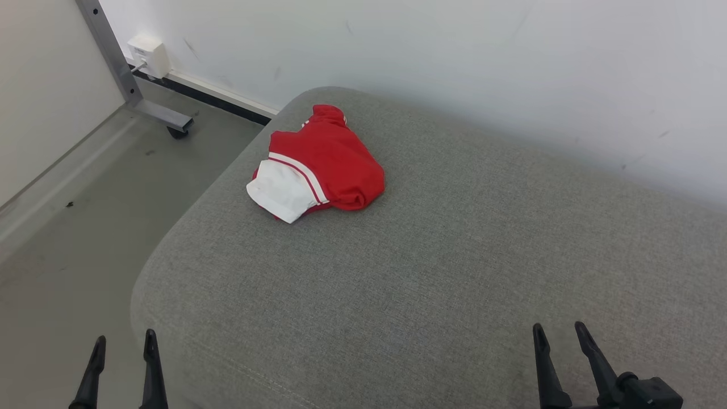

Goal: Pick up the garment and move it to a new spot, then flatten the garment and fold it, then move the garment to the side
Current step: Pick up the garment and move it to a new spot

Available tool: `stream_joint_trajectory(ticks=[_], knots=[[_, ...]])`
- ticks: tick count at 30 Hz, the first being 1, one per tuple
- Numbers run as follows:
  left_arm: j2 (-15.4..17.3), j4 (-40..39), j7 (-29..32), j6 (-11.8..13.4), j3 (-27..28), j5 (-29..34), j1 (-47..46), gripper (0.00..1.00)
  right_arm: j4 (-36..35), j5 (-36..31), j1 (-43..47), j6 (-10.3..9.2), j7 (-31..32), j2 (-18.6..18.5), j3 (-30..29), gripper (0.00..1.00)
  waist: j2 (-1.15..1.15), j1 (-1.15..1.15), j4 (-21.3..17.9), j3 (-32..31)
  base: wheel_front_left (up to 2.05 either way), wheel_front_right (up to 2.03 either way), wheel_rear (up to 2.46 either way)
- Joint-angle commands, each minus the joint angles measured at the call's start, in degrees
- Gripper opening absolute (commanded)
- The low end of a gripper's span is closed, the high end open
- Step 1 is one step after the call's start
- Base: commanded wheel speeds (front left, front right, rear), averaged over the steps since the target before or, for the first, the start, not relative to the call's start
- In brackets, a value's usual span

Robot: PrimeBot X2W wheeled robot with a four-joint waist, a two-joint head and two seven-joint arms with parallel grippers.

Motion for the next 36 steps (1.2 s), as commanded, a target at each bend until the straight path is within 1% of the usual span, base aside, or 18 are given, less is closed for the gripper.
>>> stream_joint_trajectory(ticks=[1, 3, 6, 8, 12, 18, 19, 20, 25, 28, 33, 34, 35, 36], knots=[[-0.13, 0.04, -0.46, 0.08, 0.11, -0.82, -0.71, 1.0, 0.01, -0.33, -0.34, -0.14, -0.18, 0.01, -0.3, 1.0, 0.0, 0.0, -0.07, 0.06, 0.0, 0.0, 0.0], [-0.14, 0.6, -0.36, -0.23, 0.0, -1.15, -2.09, 1.0, -0.24, -0.43, 0.16, -0.14, -0.21, 0.0, -0.93, 1.0, 0.0, 0.0, -0.21, 0.13, 0.0, 0.0, 0.0], [0.94, 1.61, 0.47, -1.03, -0.37, -1.2, -4.78, 1.0, -0.97, -0.36, 1.23, -0.14, -0.28, 0.01, -2.04, 1.0, 0.0, 0.0, -0.82, 0.02, 0.0, 0.0, 0.0], [1.56, 2.01, 0.75, -1.25, -0.4, -1.32, -7.2, 1.0, -1.81, -0.85, 1.06, -0.14, -0.24, 0.01, -2.38, 1.0, 0.0, 0.0, -2.38, 1.05, 0.0, 0.0, 0.0], [3.15, 3.0, 0.95, -1.9, 0.52, -2.51, -12.83, 1.0, -3.37, -2.45, -0.48, -0.14, 0.62, -0.01, -2.91, 1.0, 0.0, 0.0, -6.59, 4.23, 0.0, 0.0, 0.0], [6.74, 4.03, 1.42, -2.48, 2.75, -4.08, -22.61, 1.0, -6.28, -4.14, -4.04, -0.14, 2.06, -0.76, -3.83, 1.0, 0.0, 0.0, -14.56, 11.25, 0.0, 0.0, 0.0], [6.74, 4.03, 1.42, -2.48, 2.75, -4.08, -22.61, 1.0, -6.28, -4.14, -4.04, -0.14, 2.06, -0.76, -3.83, 1.0, 0.0, 0.0, -14.56, 11.25, 0.0, 0.0, 0.0], [7.29, 4.36, 1.45, -2.55, 3.13, -4.52, -24.32, 1.0, -6.72, -4.32, -4.48, -0.14, 2.14, -0.88, -4.16, 1.0, 0.0, 0.0, -15.64, 12.35, 0.0, 0.0, 0.0], [10.85, 6.28, 2.49, -2.15, 6.65, -6.58, -32.01, 1.0, -8.68, -5.03, -6.83, -0.14, 2.47, -0.89, -5.02, 1.0, 0.0, 0.0, -21.66, 17.97, 0.0, 0.0, 0.0], [13.38, 7.76, 3.51, -2.51, 8.11, -7.71, -35.32, 1.0, -9.23, -5.05, -7.97, -0.14, 2.26, -0.75, -5.04, 1.0, 0.0, 0.0, -24.88, 20.35, 0.0, 0.0, 0.0], [16.52, 11.66, 6.15, -3.1, 8.8, -9.05, -40.1, 1.0, -9.84, -5.57, -8.8, -0.14, 1.99, -0.47, -5.66, 1.0, 0.0, 0.0, -28.04, 22.7, 0.0, 0.0, 0.0], [17.34, 14.01, 8.31, -3.46, 8.82, -10.17, -41.52, 1.0, -10.0, -5.62, -9.18, -0.14, 1.9, -0.42, -5.62, 1.0, 0.0, 0.0, -28.91, 23.21, 0.0, 0.0, 0.0], [17.34, 14.01, 8.31, -3.46, 8.82, -10.17, -41.52, 1.0, -10.0, -5.62, -9.18, -0.14, 1.9, -0.42, -5.62, 1.0, 0.0, 0.0, -28.91, 23.21, 0.0, 0.0, 0.0], [18.04, 14.93, 9.09, -3.55, 8.76, -10.34, -42.2, 1.0, -10.01, -5.62, -9.36, -0.14, 1.87, -0.4, -5.53, 1.0, 0.0, 0.0, -29.34, 23.36, 0.0, 0.0, 0.0]])
